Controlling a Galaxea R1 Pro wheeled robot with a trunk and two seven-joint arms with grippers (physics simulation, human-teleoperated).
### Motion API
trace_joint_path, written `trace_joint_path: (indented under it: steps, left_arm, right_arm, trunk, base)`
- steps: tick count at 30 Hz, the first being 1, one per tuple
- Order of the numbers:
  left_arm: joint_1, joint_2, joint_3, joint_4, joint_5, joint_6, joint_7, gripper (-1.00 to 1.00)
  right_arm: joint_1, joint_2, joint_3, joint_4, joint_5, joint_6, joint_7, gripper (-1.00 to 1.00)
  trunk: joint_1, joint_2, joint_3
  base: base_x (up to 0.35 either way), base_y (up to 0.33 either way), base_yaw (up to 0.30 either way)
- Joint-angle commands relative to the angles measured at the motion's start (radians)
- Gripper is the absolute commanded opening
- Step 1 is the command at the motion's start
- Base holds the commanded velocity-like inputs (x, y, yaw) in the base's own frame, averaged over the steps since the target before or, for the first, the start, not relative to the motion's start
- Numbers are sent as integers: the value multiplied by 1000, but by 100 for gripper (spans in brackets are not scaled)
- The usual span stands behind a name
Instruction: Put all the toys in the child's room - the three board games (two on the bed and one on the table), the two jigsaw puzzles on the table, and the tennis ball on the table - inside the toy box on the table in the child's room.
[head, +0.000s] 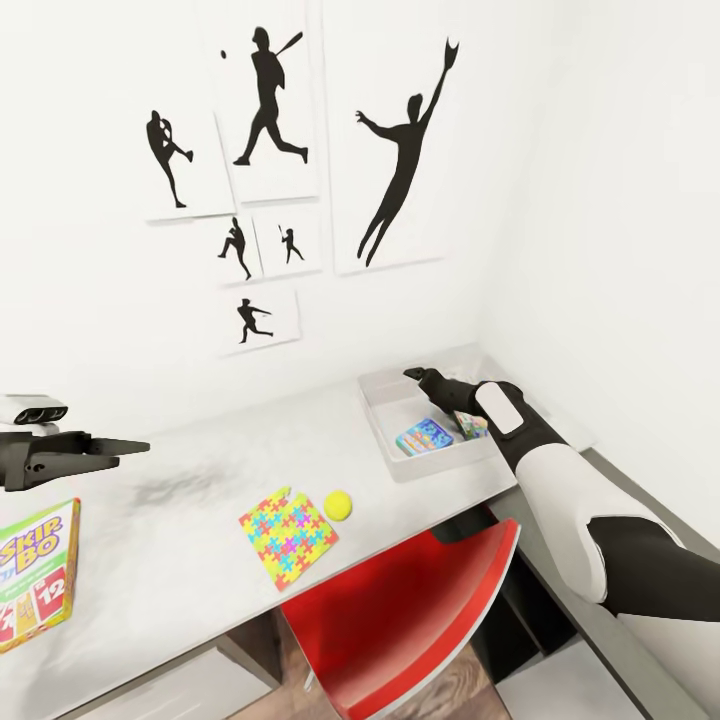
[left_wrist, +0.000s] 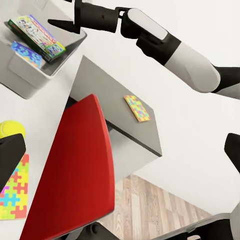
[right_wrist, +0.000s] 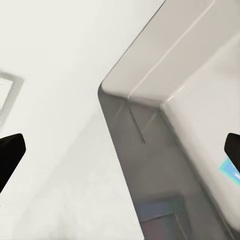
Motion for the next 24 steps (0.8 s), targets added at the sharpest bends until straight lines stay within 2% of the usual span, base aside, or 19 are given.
trace_joint_path:
  steps: [1,7,11,15,17,24]
  left_arm:
    - [-1,1,0,0,0,11,-4,100]
    - [-1,1,-1,0,-1,11,-4,100]
    - [-1,1,-1,0,-1,11,-4,100]
    - [-1,1,-1,0,-2,11,-4,100]
    - [-1,1,-1,0,-3,11,-4,100]
    - [-1,1,-1,2,-6,11,-4,100]
  right_arm:
    - [-1,0,1,0,0,3,1,100]
    - [-1,0,1,-2,0,2,1,100]
    - [-1,-1,1,-42,0,4,7,100]
    - [1,-2,1,-142,0,19,11,100]
    - [7,-2,1,-218,0,54,11,100]
    - [61,-3,-7,-389,-3,183,5,100]
  trunk:
    - [1,-2,0]
    - [1,-2,9]
    - [1,-2,15]
    - [1,-2,22]
    - [1,-2,25]
    - [1,-2,37]
  base:
    - [0,0,0]
    - [0,0,0]
    - [0,0,0]
    - [0,0,0]
    - [0,0,0]
    - [0,0,0]
